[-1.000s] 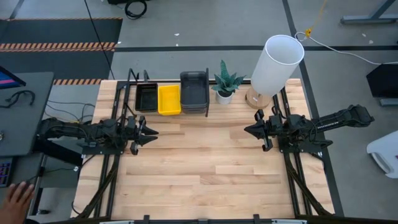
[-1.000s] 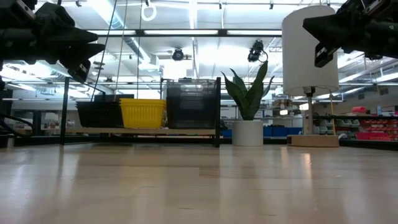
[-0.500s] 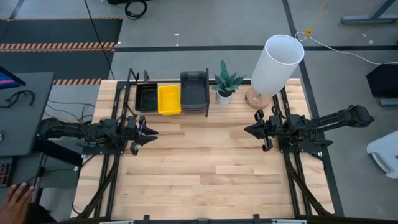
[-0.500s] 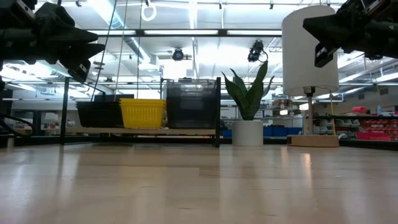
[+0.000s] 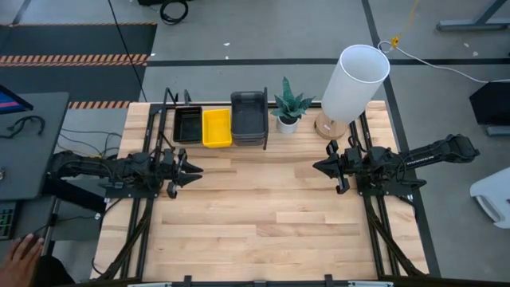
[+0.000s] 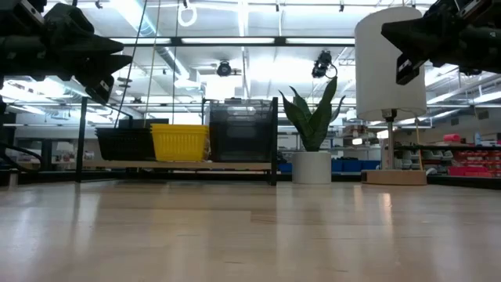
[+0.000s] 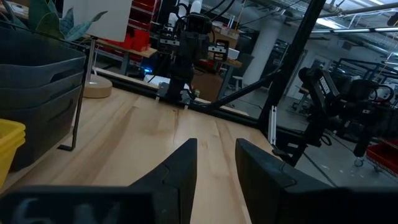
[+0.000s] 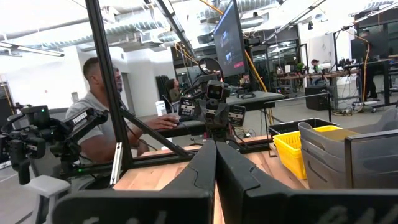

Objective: Stack baskets on shelf by color
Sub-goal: Return to Home Position

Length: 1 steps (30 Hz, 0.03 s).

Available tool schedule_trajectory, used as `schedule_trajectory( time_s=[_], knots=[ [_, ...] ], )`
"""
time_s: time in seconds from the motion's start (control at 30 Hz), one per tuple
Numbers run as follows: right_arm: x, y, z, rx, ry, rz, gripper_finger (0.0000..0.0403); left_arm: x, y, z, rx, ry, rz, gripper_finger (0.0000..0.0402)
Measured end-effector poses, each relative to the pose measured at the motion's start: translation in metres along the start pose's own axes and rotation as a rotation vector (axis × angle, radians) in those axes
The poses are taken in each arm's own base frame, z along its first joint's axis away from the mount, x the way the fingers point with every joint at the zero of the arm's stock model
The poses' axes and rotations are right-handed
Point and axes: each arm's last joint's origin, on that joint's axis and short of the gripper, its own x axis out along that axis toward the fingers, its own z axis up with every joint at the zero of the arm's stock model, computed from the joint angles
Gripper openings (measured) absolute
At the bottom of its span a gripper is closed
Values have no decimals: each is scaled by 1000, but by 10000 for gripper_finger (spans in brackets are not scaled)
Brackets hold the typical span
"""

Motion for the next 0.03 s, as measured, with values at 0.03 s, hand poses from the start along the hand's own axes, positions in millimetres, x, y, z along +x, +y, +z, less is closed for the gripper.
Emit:
schedule_trajectory(
  time_s=[0.03],
  knots=[
    [0,0,0,0,0,0,16,0,0,0,0,0,0,117]
  ],
)
